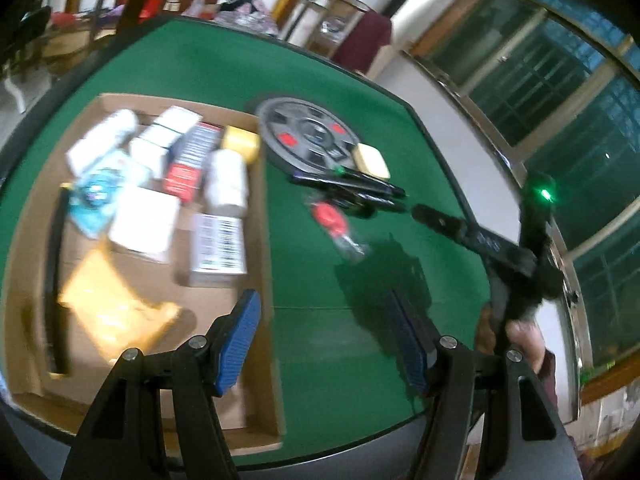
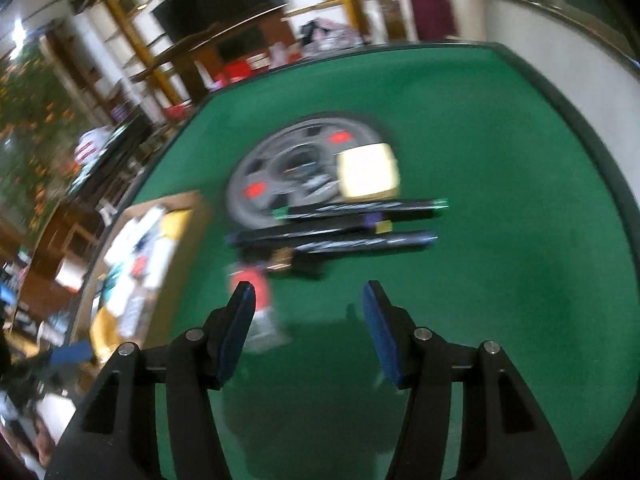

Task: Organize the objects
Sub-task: 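Move both tools back to the remaining markers on the table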

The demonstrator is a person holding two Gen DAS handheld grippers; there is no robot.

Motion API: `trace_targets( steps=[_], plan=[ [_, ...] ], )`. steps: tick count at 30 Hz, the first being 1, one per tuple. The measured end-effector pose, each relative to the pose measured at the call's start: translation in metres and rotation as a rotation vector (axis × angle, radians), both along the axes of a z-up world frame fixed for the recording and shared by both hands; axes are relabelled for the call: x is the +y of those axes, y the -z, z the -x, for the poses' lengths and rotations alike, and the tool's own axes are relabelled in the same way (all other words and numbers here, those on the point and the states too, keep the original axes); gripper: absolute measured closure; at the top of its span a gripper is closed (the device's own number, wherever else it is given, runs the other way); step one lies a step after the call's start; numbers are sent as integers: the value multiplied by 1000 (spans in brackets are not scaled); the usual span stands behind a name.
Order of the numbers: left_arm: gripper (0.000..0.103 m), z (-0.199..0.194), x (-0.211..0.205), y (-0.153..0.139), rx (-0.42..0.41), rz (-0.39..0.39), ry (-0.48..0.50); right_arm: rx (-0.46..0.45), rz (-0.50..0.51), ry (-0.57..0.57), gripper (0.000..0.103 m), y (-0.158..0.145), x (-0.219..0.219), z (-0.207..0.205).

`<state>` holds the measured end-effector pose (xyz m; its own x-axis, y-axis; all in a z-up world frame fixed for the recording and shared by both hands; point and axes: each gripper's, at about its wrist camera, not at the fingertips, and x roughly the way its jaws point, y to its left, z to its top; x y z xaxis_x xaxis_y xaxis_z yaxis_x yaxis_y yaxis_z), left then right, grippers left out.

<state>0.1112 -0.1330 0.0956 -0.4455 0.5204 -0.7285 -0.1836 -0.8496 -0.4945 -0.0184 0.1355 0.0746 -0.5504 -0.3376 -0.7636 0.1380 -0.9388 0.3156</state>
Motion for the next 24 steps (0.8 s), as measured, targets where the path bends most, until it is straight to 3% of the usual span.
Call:
trace_targets(
  steps=[6, 14, 19, 24],
  plan=[
    [44, -7, 34, 7, -19, 16, 58, -11, -23, 79, 48, 10, 33, 36],
    [44, -16, 38, 5, -19, 52, 53, -62, 82, 89, 48, 27, 44, 93],
    [44, -15, 35, 7, -18, 56, 46, -146, 198, -32, 48, 40, 29, 92],
    [44, -14, 37, 11, -20, 56, 55, -201, 222, -179, 48, 44, 8, 66]
  ],
)
